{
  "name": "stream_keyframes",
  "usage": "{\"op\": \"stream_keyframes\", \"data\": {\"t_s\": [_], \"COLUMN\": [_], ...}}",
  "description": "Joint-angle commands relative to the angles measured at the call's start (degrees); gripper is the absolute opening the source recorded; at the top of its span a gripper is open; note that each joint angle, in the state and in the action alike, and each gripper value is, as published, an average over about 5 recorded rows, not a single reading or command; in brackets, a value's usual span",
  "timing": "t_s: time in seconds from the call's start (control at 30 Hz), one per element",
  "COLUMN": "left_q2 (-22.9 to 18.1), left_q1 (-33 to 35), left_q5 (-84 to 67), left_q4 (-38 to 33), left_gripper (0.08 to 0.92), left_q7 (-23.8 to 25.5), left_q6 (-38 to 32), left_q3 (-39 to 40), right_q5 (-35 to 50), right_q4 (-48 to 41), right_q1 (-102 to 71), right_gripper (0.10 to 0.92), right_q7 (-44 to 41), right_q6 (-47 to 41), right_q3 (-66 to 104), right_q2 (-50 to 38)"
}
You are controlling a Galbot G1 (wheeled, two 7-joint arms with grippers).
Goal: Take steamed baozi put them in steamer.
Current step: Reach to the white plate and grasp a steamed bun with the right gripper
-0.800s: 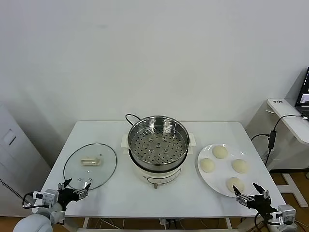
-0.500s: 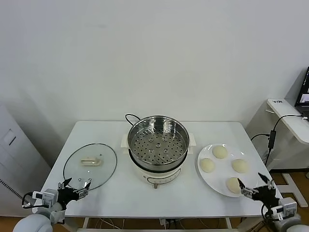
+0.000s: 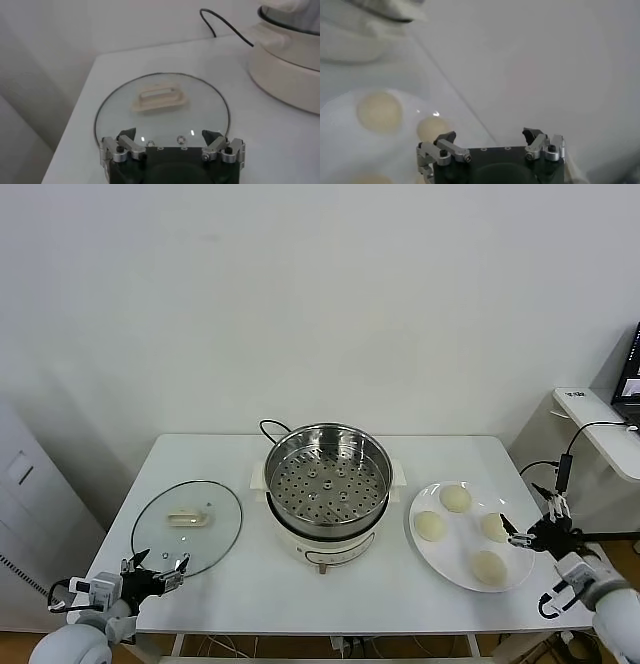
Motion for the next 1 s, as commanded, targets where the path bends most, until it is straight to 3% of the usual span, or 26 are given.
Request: {"op": "stream_keyframes", "data": {"t_s": [0.03, 0.23, 0.5, 0.73, 1.0], "left_q2": [-0.47, -1.39, -1.72, -1.69, -1.43], "left_q1": [-0.67, -0.79, -1.47, -1.72, -2.07], "left_q5": [0.56, 1.50, 1.85, 1.86, 1.85], "left_q4": [0.08, -0.79, -1.00, -1.15, -0.60], "left_gripper": [0.823, 0.823, 0.823, 0.823, 0.823], "left_q7": [0.04, 0.11, 0.07, 0.03, 0.07], "left_q6": [0.14, 0.46, 1.21, 1.83, 2.13], "left_q3": [0.26, 0.44, 0.51, 0.52, 0.59], "right_q5": [-5.04, -0.40, 0.43, 0.36, 0.05], "right_q4": [-8.93, -17.46, -27.87, -35.27, -43.99], "right_q1": [17.22, 33.22, 56.34, 70.54, 77.48], "right_gripper": [0.823, 0.823, 0.823, 0.823, 0.823], "right_q7": [-17.54, -28.64, -37.30, -41.72, -41.69], "right_q6": [3.40, 8.22, 14.13, 16.13, 16.52], "right_q3": [-11.88, -27.24, -51.79, -67.75, -74.69], "right_q2": [-11.25, -15.52, -15.01, -10.94, -3.54]}}
